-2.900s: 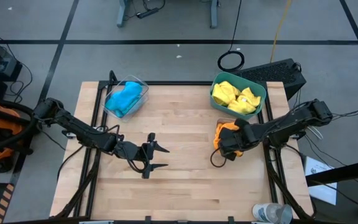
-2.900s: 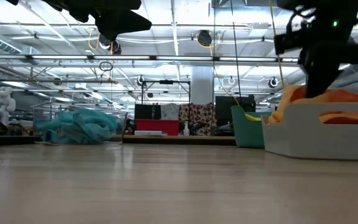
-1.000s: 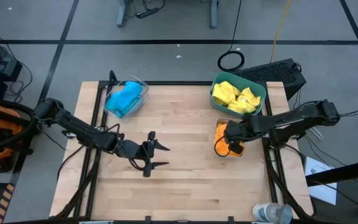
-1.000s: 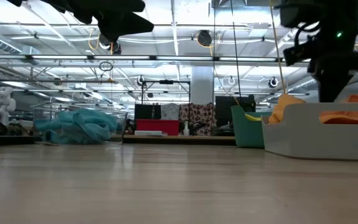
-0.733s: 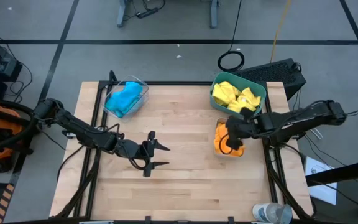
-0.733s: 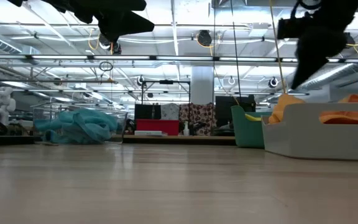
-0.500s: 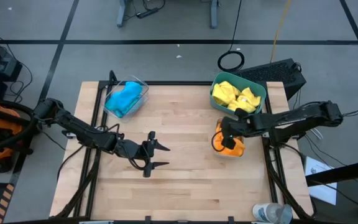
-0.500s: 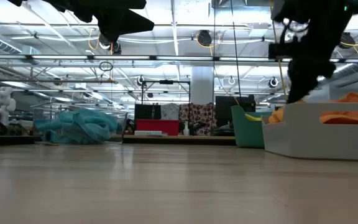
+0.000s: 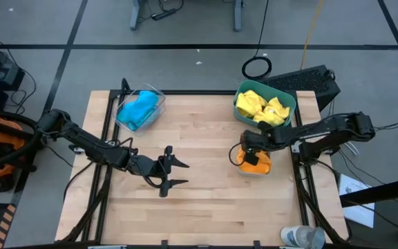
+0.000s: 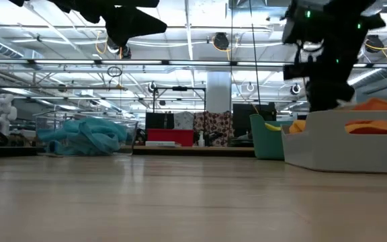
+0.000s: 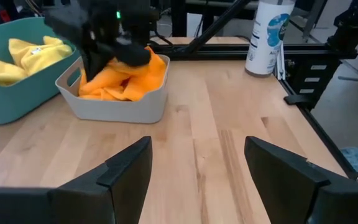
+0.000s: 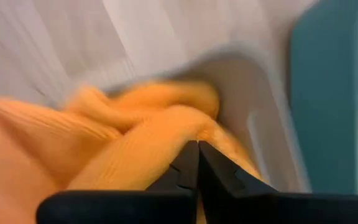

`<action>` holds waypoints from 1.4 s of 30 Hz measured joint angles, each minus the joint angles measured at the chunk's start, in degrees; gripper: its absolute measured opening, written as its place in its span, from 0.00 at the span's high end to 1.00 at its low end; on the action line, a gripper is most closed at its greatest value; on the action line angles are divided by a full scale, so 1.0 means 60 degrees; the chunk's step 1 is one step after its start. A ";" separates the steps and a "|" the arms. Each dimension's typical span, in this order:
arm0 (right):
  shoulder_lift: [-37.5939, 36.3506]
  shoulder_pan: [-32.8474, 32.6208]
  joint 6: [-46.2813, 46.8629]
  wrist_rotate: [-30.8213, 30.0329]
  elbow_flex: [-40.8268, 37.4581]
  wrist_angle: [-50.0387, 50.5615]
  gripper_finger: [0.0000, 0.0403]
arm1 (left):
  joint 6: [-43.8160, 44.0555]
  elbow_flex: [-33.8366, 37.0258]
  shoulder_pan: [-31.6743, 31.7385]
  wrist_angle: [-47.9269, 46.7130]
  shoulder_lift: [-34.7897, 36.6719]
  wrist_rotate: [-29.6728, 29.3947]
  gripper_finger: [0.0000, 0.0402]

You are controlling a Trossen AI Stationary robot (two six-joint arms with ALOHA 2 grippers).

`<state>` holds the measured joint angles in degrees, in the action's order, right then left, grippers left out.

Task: Sort microfiber towel by color & place in baskets
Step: Return to Home Position

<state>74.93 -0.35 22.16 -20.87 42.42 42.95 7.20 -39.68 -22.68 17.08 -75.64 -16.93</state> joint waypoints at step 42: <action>-0.4663 -0.0815 -0.4258 0.1054 -0.6449 -1.3300 1.00 | -0.2579 0.4321 0.2542 0.1376 0.4669 0.1334 0.96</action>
<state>46.95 -5.24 -3.39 -14.55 3.73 -36.85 -8.28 -13.75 -7.43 25.34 -47.62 -8.92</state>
